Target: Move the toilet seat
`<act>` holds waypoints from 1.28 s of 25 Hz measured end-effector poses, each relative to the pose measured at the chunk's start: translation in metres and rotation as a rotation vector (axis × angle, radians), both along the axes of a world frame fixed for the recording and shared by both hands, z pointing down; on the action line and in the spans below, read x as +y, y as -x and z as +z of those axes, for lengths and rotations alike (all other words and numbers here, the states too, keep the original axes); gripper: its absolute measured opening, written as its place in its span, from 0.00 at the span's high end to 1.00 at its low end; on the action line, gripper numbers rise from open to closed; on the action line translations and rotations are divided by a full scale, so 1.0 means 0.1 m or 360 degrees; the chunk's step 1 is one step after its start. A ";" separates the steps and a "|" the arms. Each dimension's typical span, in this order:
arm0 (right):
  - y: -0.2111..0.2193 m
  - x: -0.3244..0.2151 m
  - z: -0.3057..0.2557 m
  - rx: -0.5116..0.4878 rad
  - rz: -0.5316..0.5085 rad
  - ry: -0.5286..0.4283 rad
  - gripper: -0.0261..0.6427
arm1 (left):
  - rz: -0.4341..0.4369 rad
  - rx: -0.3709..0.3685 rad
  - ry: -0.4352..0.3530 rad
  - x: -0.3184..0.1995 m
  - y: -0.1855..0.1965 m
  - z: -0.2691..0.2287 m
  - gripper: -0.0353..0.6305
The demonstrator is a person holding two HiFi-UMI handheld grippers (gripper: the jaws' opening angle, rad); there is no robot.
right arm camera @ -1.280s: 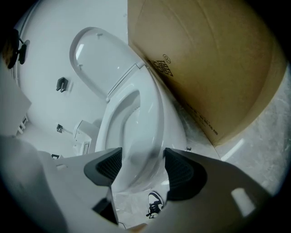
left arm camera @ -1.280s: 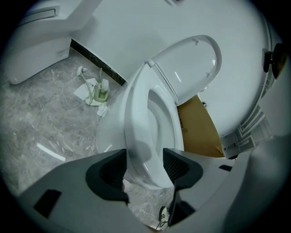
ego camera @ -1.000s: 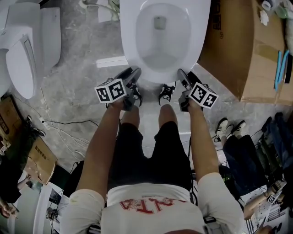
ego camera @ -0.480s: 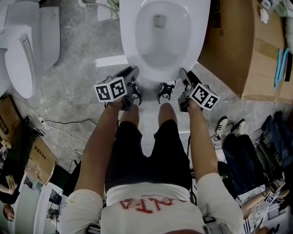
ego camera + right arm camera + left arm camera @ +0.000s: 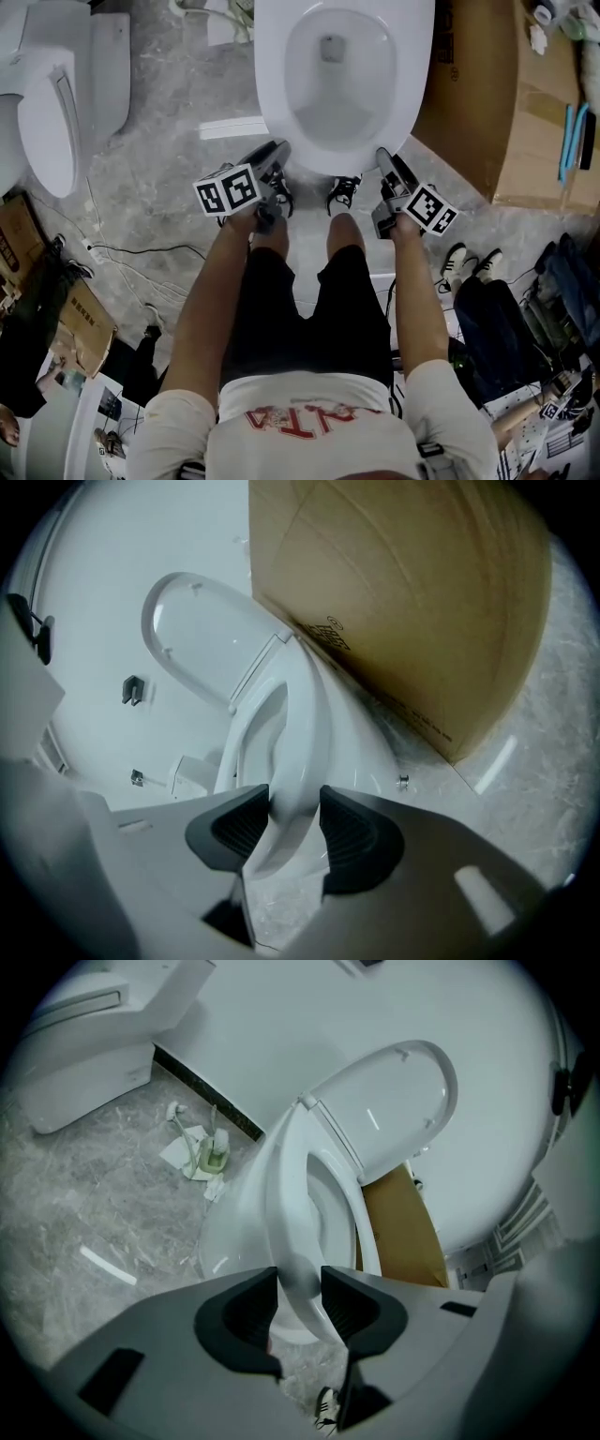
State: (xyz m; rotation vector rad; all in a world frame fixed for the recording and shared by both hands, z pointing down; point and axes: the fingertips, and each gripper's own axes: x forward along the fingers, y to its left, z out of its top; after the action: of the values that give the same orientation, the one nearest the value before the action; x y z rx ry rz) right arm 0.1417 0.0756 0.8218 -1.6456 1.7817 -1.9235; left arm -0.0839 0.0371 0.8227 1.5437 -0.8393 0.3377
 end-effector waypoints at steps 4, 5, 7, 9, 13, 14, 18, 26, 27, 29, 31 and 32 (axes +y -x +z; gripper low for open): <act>-0.01 -0.01 -0.17 -0.0017 0.0031 -0.0015 0.71 | -0.0021 0.0065 -0.0023 0.00 0.01 -0.15 0.74; -0.01 -0.02 -0.22 -0.0023 0.0037 -0.0024 0.71 | -0.0015 0.0088 -0.0033 -0.01 0.00 -0.20 0.73; -0.02 -0.04 -0.32 -0.0035 0.0046 -0.0044 0.71 | -0.0008 0.0131 -0.0048 -0.01 0.00 -0.29 0.72; -0.03 -0.06 -0.42 -0.0046 0.0050 -0.0061 0.71 | -0.0026 0.0207 -0.0039 0.02 -0.01 -0.39 0.70; -0.08 -0.11 -0.61 -0.0067 0.0050 -0.0089 0.71 | -0.0117 0.0411 0.0016 0.06 -0.11 -0.61 0.69; -0.08 -0.12 -0.67 -0.0072 0.0051 -0.0098 0.71 | -0.0119 0.0458 0.0020 0.07 -0.14 -0.67 0.69; -0.09 -0.17 -0.86 -0.0098 0.0062 -0.0134 0.71 | -0.0053 0.0621 0.0009 0.13 -0.31 -0.91 0.69; -0.07 -0.31 -1.18 -0.0169 0.0051 -0.0248 0.69 | -0.0058 0.0716 -0.0123 0.05 -0.36 -1.30 0.69; -0.05 -0.33 -1.23 -0.0181 0.0044 -0.0275 0.69 | -0.0044 0.0713 -0.0141 0.04 -0.36 -1.35 0.69; -0.02 -0.36 -1.33 -0.0208 0.0038 -0.0328 0.68 | -0.0011 0.0716 -0.0167 0.01 -0.35 -1.43 0.69; -0.01 -0.36 -1.39 -0.0222 0.0046 -0.0349 0.68 | 0.0011 0.0729 -0.0184 -0.01 -0.34 -1.49 0.69; -0.02 -0.35 -1.41 -0.0221 0.0047 -0.0353 0.68 | 0.0020 0.0734 -0.0193 -0.02 -0.34 -1.51 0.69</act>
State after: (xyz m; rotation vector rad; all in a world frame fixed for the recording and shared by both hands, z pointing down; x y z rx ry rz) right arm 0.1440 0.0409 0.6808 -1.4222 1.8290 -1.7100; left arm -0.0495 0.0346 0.6714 1.6522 -0.4933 -0.0651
